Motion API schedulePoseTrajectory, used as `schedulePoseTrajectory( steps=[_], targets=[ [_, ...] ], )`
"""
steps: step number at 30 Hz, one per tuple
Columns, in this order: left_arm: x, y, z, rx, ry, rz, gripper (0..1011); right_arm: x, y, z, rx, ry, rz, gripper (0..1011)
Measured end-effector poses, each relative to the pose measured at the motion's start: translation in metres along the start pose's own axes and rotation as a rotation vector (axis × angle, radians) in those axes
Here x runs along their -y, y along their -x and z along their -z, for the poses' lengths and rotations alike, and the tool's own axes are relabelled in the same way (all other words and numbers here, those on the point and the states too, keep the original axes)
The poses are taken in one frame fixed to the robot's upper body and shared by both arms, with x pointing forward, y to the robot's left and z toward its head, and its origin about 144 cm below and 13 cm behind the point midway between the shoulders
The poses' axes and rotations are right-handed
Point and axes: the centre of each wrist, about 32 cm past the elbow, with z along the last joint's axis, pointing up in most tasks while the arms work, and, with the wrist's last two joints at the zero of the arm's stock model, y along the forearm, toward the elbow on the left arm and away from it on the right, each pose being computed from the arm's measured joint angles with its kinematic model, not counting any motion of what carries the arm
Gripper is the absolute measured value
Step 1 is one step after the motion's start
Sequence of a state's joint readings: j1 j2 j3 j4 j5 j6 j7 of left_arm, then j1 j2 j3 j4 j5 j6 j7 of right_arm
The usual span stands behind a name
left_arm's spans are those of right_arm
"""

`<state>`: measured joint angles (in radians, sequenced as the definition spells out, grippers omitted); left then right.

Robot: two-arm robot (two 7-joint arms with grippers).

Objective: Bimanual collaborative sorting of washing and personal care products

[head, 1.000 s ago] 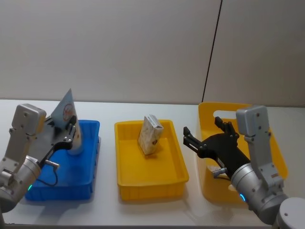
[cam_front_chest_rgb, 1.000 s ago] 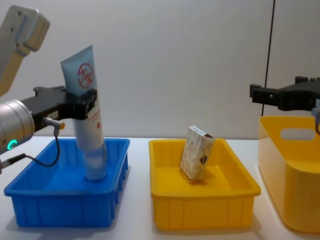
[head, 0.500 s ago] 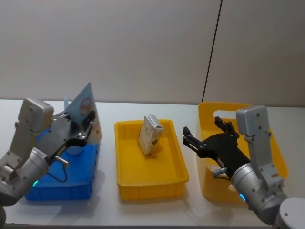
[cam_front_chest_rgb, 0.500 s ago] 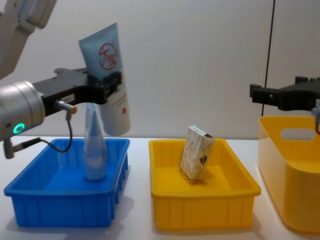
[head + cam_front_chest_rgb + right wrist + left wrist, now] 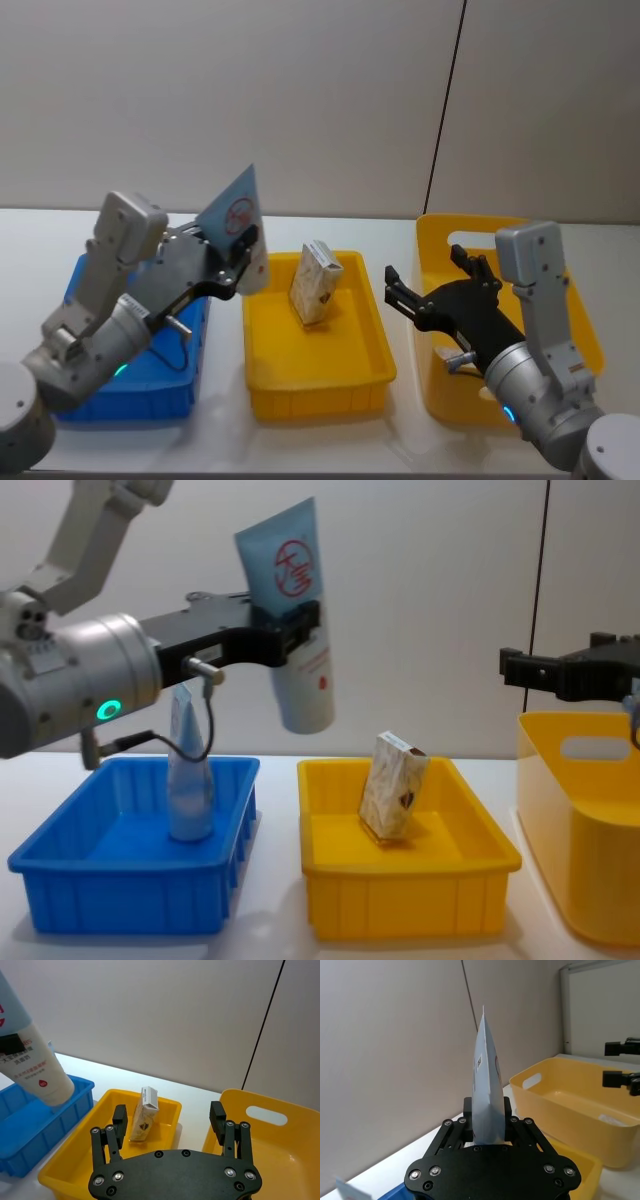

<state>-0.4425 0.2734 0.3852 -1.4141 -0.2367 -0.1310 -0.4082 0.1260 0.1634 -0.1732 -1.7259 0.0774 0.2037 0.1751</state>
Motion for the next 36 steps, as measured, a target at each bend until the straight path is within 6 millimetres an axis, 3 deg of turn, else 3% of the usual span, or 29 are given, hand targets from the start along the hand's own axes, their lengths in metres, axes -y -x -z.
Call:
schedulePoseTrajectory(
  steps=[17, 36],
  targets=[
    [0.021, 0.009, -0.005, -0.013, 0.020, 0.064, 262, 0.000, -0.001, -0.001, 0.001, -0.001, -0.021, 1003],
    [0.027, 0.012, -0.006, -0.016, 0.026, 0.081, 262, -0.015, -0.009, -0.005, 0.060, 0.012, -0.242, 1004]
  ],
)
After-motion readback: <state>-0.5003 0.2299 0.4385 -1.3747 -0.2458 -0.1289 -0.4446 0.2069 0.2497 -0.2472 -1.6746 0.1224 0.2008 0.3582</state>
